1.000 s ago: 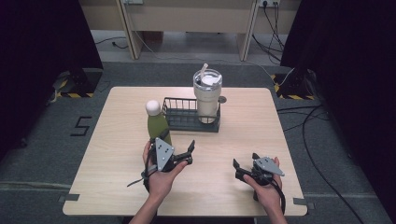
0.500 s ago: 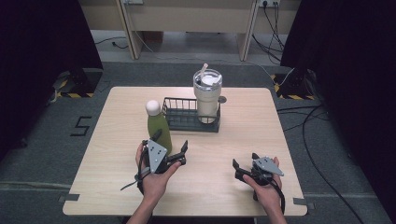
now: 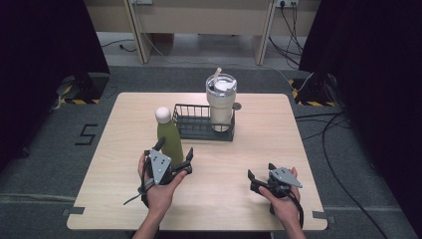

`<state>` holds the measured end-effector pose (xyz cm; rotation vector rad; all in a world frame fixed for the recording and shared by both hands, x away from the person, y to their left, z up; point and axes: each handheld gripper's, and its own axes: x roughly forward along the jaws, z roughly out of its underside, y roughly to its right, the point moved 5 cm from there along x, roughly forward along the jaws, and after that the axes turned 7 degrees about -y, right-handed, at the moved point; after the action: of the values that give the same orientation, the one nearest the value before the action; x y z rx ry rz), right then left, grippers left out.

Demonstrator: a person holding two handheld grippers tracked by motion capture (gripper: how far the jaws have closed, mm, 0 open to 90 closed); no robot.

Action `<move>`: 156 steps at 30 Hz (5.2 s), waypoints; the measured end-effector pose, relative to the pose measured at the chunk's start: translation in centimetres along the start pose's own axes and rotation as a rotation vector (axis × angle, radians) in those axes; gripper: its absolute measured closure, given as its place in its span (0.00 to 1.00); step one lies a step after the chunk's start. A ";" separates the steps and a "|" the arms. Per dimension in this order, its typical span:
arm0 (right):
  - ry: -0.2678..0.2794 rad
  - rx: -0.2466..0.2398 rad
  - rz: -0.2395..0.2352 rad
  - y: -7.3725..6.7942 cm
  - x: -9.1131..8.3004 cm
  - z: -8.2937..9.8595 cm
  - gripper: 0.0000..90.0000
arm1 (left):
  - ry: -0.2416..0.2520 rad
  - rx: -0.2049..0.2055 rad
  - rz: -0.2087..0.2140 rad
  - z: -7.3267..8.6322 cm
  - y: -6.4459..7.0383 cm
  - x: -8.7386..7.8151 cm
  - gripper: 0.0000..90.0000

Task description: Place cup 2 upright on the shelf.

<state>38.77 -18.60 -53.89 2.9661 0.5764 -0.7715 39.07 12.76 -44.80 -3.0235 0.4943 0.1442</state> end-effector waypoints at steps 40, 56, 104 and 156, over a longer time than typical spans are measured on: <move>-0.004 0.009 -0.008 0.0 0.0 0.0 0.17 | -0.072 -0.063 -0.080 1.1 -4.6 4.5 0.05; -0.004 0.010 -0.010 0.0 0.0 0.0 0.17 | -0.081 -0.078 -0.051 1.8 -4.5 5.0 0.23; -0.002 0.018 -0.009 0.1 0.0 0.0 0.17 | 0.006 -0.045 0.015 -1.1 -4.2 6.0 0.24; -0.007 0.026 -0.014 0.2 0.1 0.0 0.17 | 0.062 -0.020 0.053 -6.5 -4.3 8.5 0.24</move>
<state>38.87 -18.73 -53.93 2.9849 0.5921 -0.7956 49.02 13.55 -39.02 -3.0438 0.5823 0.0582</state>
